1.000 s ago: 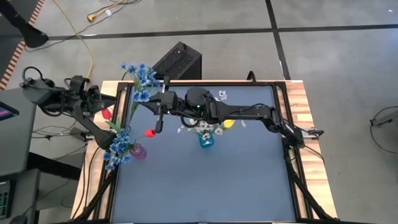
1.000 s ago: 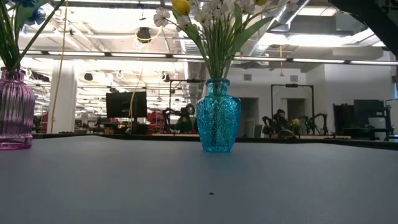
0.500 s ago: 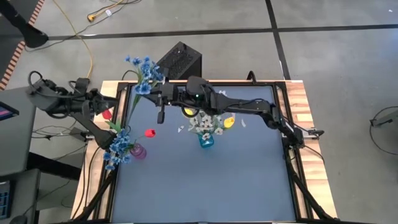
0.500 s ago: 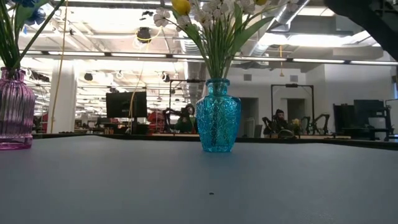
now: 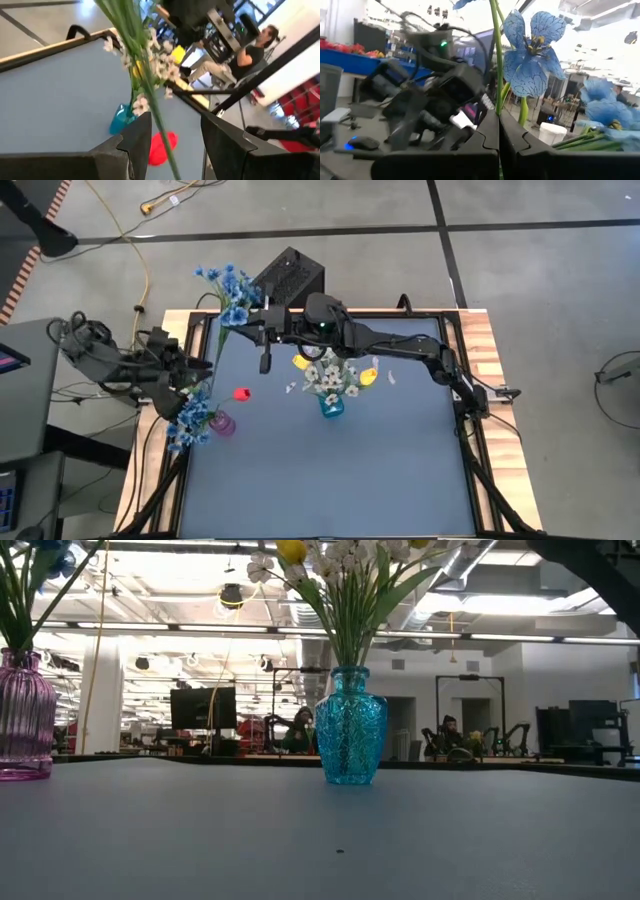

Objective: Sort flowers into vase by color
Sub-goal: Put the blue flowers into the purple vase

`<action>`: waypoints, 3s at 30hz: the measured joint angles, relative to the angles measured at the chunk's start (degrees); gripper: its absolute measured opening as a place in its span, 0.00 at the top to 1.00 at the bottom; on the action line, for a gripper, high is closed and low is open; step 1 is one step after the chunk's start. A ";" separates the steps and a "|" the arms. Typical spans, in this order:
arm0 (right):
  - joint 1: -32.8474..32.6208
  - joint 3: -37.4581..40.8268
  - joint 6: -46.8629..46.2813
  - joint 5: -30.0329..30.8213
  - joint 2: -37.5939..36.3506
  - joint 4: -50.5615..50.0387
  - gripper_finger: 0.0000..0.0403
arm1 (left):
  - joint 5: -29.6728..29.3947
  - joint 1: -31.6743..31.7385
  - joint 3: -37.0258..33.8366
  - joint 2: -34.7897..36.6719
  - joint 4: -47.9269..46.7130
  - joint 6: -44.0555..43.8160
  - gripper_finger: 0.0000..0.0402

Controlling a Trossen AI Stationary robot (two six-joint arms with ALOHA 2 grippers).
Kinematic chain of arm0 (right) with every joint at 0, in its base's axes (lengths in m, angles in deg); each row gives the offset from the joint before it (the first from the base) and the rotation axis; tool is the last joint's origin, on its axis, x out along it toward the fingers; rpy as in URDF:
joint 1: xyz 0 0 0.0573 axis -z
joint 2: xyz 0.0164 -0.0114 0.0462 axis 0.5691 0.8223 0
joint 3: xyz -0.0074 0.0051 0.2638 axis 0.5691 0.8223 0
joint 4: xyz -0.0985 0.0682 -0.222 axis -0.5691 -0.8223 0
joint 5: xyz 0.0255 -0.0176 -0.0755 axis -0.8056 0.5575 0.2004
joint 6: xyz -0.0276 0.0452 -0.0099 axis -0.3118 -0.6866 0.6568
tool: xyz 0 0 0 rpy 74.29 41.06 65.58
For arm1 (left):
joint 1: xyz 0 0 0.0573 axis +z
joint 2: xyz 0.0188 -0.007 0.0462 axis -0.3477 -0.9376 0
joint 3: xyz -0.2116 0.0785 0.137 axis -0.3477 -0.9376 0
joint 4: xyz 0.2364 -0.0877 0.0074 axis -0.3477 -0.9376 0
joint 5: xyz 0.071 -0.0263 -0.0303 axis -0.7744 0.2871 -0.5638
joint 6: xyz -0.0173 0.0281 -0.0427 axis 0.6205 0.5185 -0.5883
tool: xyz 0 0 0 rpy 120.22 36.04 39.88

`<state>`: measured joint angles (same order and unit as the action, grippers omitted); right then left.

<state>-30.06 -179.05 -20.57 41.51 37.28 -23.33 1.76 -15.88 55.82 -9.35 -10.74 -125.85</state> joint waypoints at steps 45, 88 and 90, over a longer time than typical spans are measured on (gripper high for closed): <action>-3.46 0.00 -0.89 1.72 -0.14 -0.88 0.82 | 19.55 17.75 0.09 -3.64 6.28 14.03 0.98; -9.80 0.63 -15.37 15.33 -2.97 -14.38 0.30 | 23.11 17.75 0.24 -5.02 16.16 40.43 0.99; -9.80 0.63 -15.51 14.39 -2.96 -14.18 0.30 | 23.18 17.73 0.24 -6.33 16.27 41.02 0.99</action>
<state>-39.85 -178.42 -36.07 55.90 34.32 -37.51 24.94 1.84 56.06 -15.68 5.53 -84.83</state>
